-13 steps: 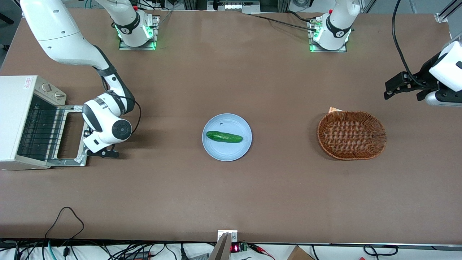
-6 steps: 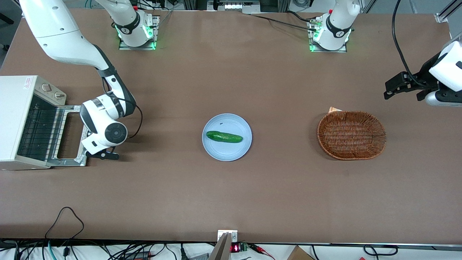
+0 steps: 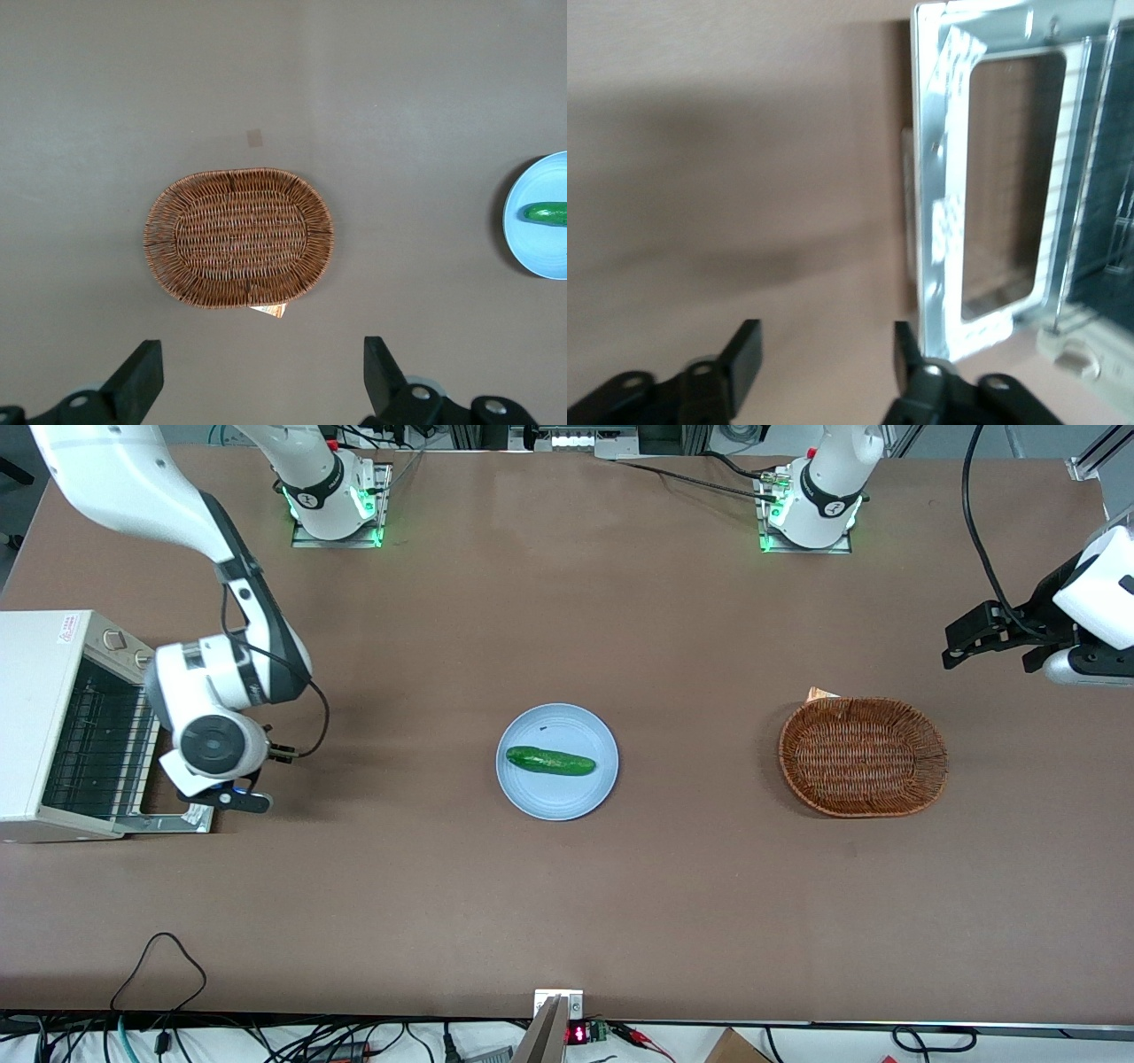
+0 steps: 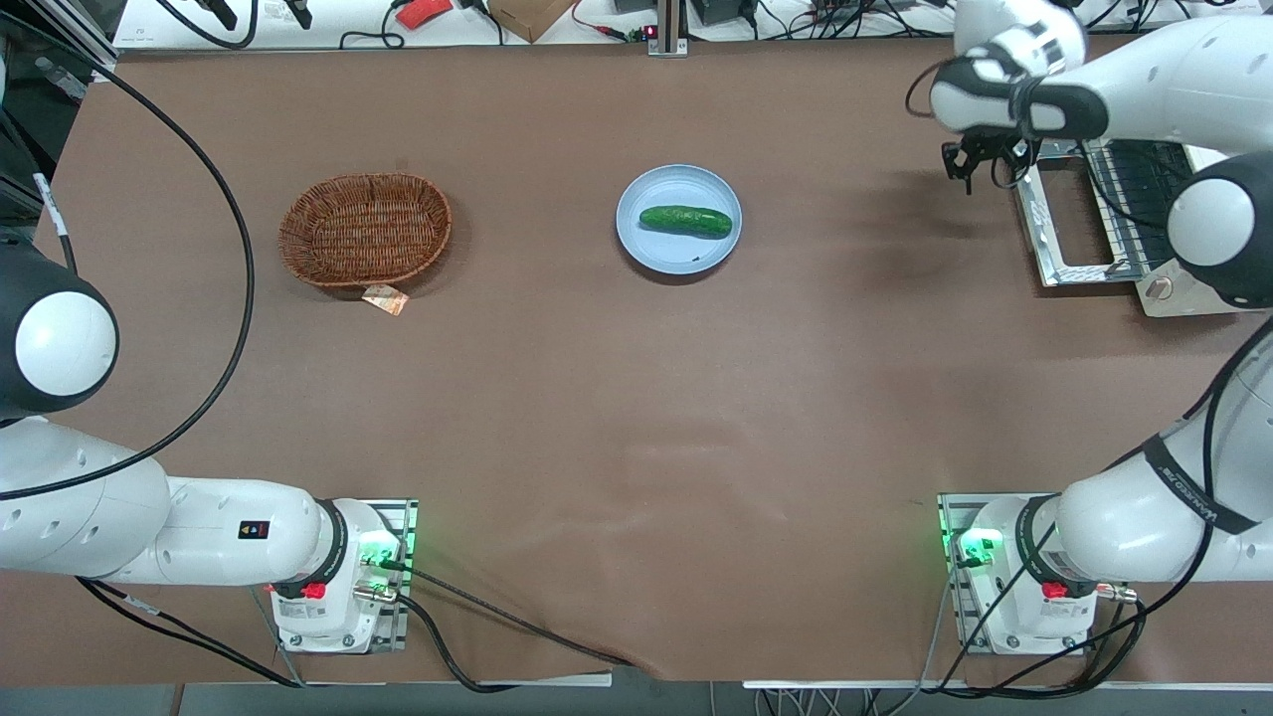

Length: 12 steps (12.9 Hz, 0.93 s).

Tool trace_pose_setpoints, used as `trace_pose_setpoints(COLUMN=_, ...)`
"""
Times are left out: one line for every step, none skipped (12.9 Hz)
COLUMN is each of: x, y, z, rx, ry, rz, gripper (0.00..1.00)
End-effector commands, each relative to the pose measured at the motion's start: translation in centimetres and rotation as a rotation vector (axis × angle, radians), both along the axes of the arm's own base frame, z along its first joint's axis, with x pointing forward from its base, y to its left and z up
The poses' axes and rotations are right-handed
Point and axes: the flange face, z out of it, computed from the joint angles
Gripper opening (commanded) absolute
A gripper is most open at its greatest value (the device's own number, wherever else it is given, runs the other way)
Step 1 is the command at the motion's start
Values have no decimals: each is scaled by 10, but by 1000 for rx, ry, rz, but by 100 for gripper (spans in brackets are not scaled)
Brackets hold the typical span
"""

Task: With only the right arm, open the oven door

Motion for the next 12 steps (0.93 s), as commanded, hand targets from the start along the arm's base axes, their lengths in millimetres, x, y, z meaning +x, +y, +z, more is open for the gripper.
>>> trace_pose_setpoints(x=-2, y=-6, z=54, rx=130, ry=14, rz=-71, gripper=100)
trace_pose_setpoints(x=-3, y=-13, z=75, rx=177, ry=15, rz=-115, gripper=100)
trace_pose_setpoints(x=-3, y=-24, z=92, rx=212, ry=24, rz=-146, gripper=100)
trace_pose_setpoints(x=-4, y=-33, z=114, rx=262, ry=32, rz=-169, gripper=100)
trace_pose_setpoints(x=-5, y=-36, z=138, rx=308, ry=29, rz=-172, gripper=100)
trace_pose_setpoints(x=-5, y=-38, z=159, rx=334, ry=21, rz=-184, gripper=100)
trace_pose_setpoints(x=-7, y=-46, z=181, rx=375, ry=15, rz=-212, gripper=100)
trace_pose_setpoints(x=-10, y=-56, z=203, rx=417, ry=0, rz=-241, gripper=100)
trace_pose_setpoints(x=-11, y=-62, z=213, rx=456, ry=6, rz=-259, gripper=100)
trace_pose_setpoints(x=-13, y=-62, z=228, rx=465, ry=5, rz=-254, gripper=100)
trace_pose_setpoints(x=-17, y=-57, z=245, rx=466, ry=0, rz=-242, gripper=100)
trace_pose_setpoints(x=-24, y=-48, z=263, rx=461, ry=-34, rz=-225, gripper=100)
